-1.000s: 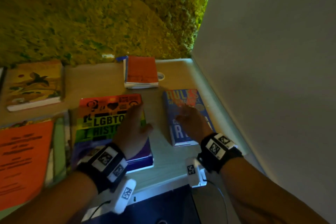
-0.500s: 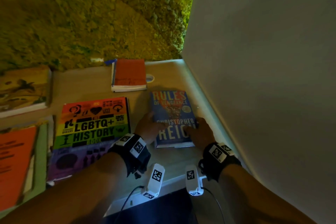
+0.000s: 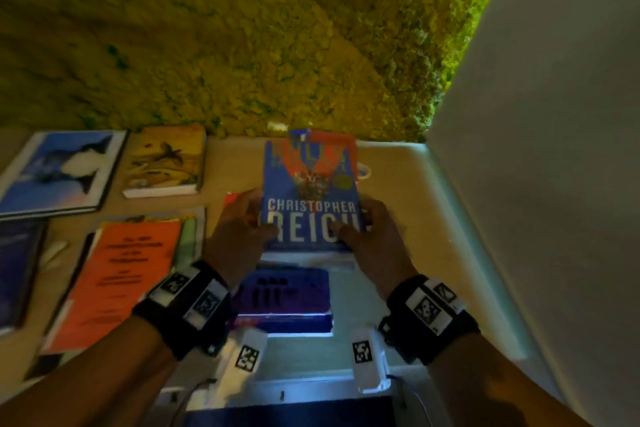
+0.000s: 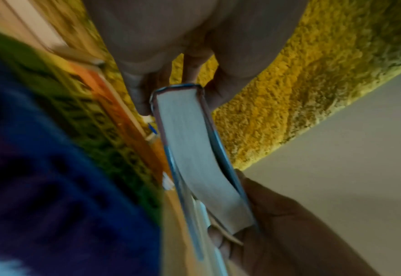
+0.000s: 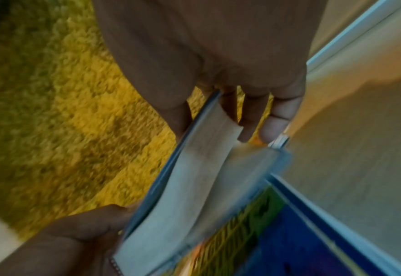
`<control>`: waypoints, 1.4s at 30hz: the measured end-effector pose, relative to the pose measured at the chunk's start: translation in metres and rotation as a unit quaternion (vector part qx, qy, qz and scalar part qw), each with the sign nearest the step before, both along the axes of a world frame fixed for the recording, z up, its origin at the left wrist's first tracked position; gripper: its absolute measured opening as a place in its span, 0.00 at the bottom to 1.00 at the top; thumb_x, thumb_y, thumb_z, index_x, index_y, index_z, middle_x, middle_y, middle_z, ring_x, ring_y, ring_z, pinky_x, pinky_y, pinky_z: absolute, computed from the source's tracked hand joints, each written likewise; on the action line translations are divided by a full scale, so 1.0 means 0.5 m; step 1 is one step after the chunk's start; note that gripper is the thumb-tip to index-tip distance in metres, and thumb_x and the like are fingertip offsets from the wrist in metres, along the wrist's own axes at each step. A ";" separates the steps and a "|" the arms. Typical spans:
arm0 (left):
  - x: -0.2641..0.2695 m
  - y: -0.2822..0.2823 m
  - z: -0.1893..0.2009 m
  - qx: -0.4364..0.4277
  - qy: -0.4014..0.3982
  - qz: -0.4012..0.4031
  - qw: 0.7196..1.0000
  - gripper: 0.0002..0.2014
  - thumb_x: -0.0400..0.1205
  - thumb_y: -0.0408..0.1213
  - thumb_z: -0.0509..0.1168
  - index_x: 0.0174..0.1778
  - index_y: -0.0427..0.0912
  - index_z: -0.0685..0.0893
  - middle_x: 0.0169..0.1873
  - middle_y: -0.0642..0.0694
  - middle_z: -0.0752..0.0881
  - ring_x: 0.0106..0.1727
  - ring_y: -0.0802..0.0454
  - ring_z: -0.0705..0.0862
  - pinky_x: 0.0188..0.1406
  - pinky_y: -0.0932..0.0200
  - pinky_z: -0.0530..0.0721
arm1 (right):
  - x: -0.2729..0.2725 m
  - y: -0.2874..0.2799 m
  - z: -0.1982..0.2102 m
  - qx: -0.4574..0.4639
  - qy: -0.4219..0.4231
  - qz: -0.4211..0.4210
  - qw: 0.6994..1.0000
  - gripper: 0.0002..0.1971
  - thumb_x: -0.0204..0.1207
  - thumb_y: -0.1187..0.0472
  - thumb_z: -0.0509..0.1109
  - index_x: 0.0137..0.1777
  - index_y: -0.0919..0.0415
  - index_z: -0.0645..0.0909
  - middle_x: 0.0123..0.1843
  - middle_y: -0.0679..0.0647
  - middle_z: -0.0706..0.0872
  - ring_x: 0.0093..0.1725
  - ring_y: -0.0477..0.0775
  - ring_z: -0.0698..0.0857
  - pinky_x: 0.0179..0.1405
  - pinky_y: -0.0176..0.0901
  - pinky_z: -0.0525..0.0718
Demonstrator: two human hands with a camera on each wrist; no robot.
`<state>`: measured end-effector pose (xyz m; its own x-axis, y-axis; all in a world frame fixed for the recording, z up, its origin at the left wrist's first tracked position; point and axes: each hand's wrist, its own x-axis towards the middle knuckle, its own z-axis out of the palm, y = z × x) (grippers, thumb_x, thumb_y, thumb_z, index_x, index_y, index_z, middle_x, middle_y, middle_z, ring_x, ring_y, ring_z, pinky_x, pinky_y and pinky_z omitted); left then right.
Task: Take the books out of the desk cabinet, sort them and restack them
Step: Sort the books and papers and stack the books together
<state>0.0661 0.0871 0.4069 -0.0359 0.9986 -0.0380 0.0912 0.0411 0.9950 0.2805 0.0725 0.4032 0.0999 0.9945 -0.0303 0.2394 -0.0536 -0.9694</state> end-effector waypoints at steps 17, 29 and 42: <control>-0.188 -0.103 -0.095 -0.058 0.220 -0.055 0.972 0.34 0.72 0.52 0.72 0.77 0.60 0.74 0.70 0.53 0.74 0.73 0.56 0.73 0.76 0.51 0.73 | -0.116 0.040 -0.073 -0.091 -0.172 0.159 0.968 0.30 0.77 0.49 0.79 0.76 0.45 0.71 0.69 0.46 0.84 0.62 0.53 0.89 0.53 0.48 0.91; -0.381 0.060 0.013 -0.110 0.064 0.076 0.989 0.16 0.82 0.18 0.63 0.62 0.39 0.79 0.32 0.54 0.92 0.33 0.60 0.88 0.28 0.72 0.81 | -0.332 0.230 0.093 -0.012 -0.159 0.237 0.958 0.29 0.79 0.44 0.74 0.75 0.61 0.79 0.70 0.59 0.86 0.70 0.60 0.85 0.71 0.65 0.82; -0.582 0.397 -0.122 -0.200 0.150 0.128 0.960 0.20 0.87 0.31 0.61 0.76 0.33 0.76 0.74 0.33 0.78 0.71 0.38 0.79 0.68 0.50 0.76 | -0.626 0.464 -0.074 -0.271 -0.108 0.184 0.939 0.12 0.83 0.50 0.71 0.52 0.59 0.77 0.46 0.59 0.79 0.49 0.61 0.82 0.46 0.49 0.75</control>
